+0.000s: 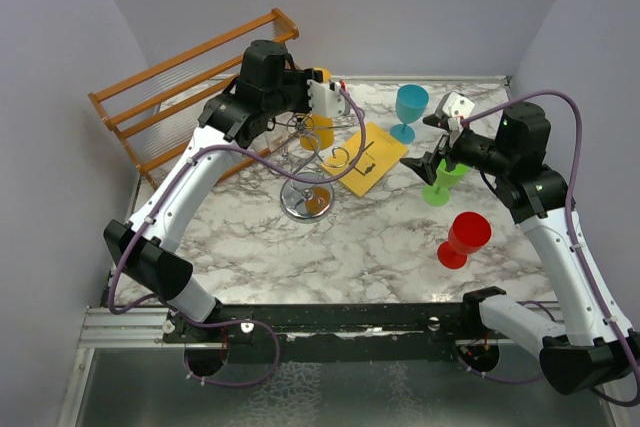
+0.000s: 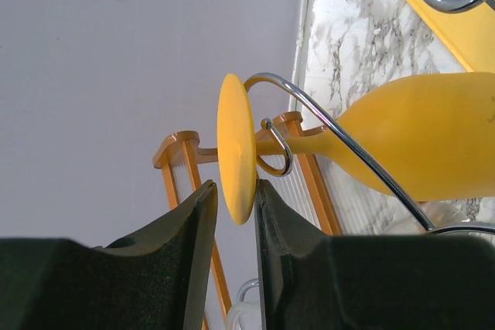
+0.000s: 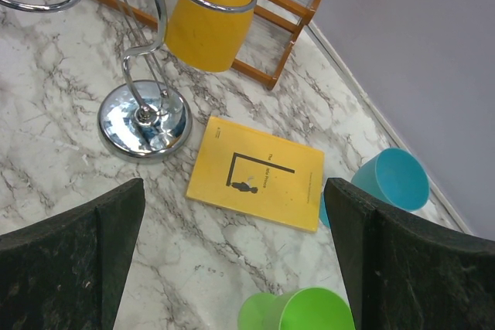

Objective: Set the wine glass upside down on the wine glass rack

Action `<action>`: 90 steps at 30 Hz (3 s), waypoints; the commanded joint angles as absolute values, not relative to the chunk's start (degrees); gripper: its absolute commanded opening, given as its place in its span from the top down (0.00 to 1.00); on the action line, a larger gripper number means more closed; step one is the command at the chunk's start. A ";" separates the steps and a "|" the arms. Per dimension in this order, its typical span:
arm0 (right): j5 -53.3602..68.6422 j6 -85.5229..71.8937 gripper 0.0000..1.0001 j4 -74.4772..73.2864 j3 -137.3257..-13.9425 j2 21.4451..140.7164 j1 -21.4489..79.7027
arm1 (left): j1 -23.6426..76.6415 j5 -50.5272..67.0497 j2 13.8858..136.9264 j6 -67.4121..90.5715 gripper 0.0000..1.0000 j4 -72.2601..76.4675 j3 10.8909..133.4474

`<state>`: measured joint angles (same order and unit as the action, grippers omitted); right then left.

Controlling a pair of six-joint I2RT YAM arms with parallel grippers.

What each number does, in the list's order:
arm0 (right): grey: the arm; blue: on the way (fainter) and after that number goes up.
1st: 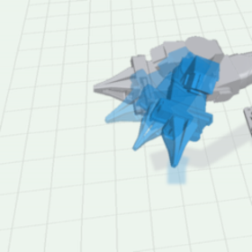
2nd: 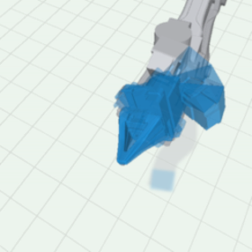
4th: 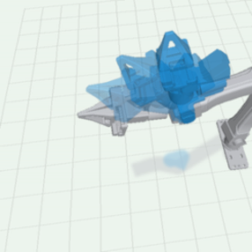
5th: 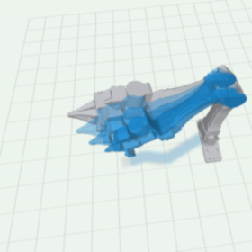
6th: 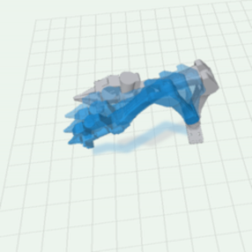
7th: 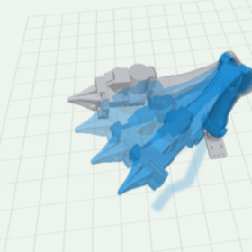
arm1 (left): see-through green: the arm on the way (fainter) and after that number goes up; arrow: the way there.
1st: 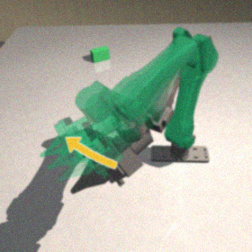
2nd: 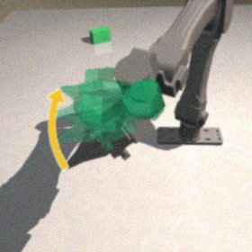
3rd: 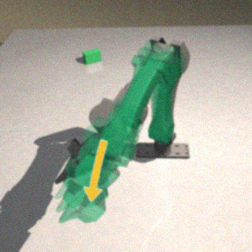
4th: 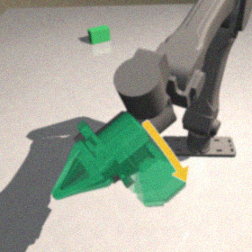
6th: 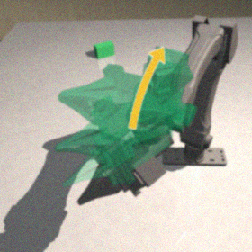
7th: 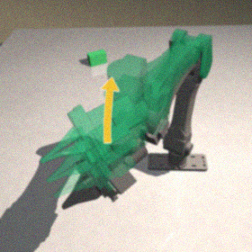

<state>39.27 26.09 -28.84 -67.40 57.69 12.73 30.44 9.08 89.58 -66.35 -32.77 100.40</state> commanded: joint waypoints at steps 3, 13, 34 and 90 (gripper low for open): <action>38.01 26.76 0.02 -27.31 -66.91 56.62 12.50 | 30.42 8.99 89.59 -67.34 0.70 -38.97 102.94; 38.08 26.86 0.02 -27.25 -66.97 56.81 12.48 | 29.98 11.14 89.26 -66.95 0.70 -39.32 104.25; 37.37 26.71 0.02 -26.82 -66.56 56.35 12.53 | 28.66 14.74 89.73 -67.23 0.70 -43.89 109.71; -2.49 23.39 0.51 -41.29 -69.97 79.33 3.77 | 27.86 1.33 73.47 -26.53 0.09 -27.93 103.33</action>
